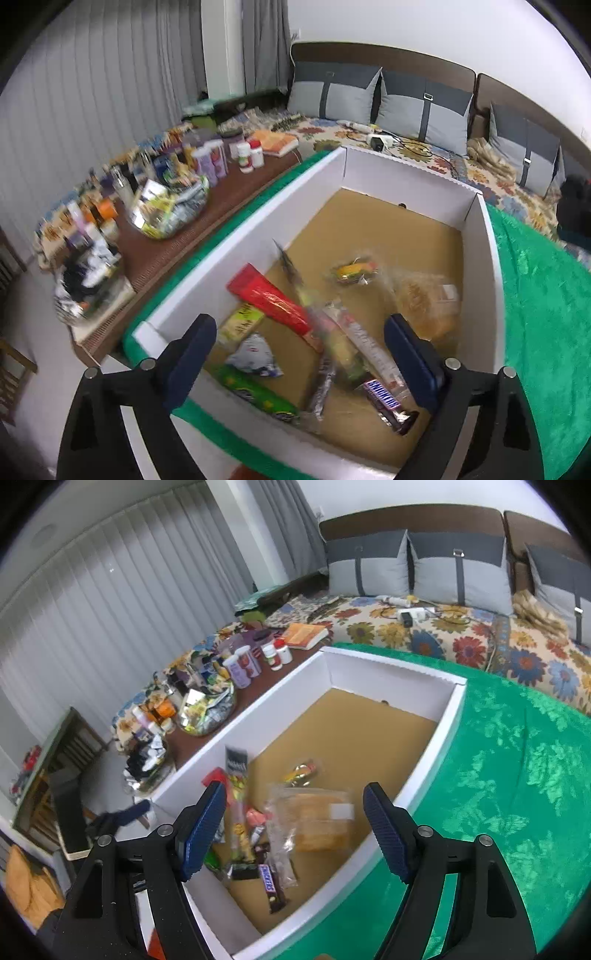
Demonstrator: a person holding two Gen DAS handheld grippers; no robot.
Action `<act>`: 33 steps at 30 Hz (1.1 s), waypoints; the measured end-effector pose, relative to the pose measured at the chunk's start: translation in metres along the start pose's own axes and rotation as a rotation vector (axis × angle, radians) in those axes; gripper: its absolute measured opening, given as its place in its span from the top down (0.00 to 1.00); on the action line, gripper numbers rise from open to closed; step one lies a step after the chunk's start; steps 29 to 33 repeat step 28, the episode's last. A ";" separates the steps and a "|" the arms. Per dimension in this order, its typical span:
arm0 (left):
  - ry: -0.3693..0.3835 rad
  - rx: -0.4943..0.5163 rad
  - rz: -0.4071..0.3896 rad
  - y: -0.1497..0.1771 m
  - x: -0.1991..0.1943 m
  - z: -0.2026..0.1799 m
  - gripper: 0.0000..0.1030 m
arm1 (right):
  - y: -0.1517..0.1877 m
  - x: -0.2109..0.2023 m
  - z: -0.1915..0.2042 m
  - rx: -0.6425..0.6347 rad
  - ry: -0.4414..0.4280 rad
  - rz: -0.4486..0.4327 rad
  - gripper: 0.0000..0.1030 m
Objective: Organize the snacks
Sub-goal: 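Carry both snacks over the white box and open both grippers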
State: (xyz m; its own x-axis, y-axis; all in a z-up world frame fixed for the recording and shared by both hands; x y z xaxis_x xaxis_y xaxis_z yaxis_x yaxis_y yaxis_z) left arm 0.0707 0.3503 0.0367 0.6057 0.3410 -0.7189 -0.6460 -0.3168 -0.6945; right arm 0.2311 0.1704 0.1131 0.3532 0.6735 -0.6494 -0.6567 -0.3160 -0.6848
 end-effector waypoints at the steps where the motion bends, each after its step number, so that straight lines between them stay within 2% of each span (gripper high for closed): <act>1: -0.022 0.016 -0.012 0.001 -0.006 -0.003 0.10 | 0.001 -0.003 0.001 -0.005 0.007 -0.001 0.23; 3: -0.047 0.026 -0.034 -0.003 -0.011 -0.003 0.10 | 0.002 -0.010 0.000 -0.020 0.025 -0.006 0.23; 6: -0.077 -0.058 -0.071 -0.008 -0.024 0.001 0.00 | 0.007 -0.015 0.003 -0.052 0.053 -0.004 0.23; 8: -0.113 -0.094 -0.097 -0.008 -0.033 0.004 0.00 | 0.012 -0.014 0.005 -0.064 0.074 0.009 0.23; 11: -0.173 -0.049 -0.018 -0.009 -0.028 0.005 0.00 | 0.022 -0.011 0.007 -0.070 0.092 0.034 0.23; 13: -0.165 -0.046 0.005 -0.007 -0.025 0.007 0.00 | 0.026 -0.010 0.008 -0.077 0.100 0.046 0.23; 19: -0.088 -0.090 0.000 -0.004 -0.030 0.011 0.00 | 0.032 -0.007 0.015 -0.096 0.122 0.066 0.23; 33: -0.107 -0.105 -0.030 -0.001 -0.033 0.015 0.00 | 0.038 0.002 0.029 -0.131 0.127 0.089 0.23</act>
Point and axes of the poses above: each gripper's, at about its wrist camera, not at the fingertips, and x roughly the way its jaws point, z to its left, y to its underside, the point moved 4 cm from there along x, roughly the way its jaws point
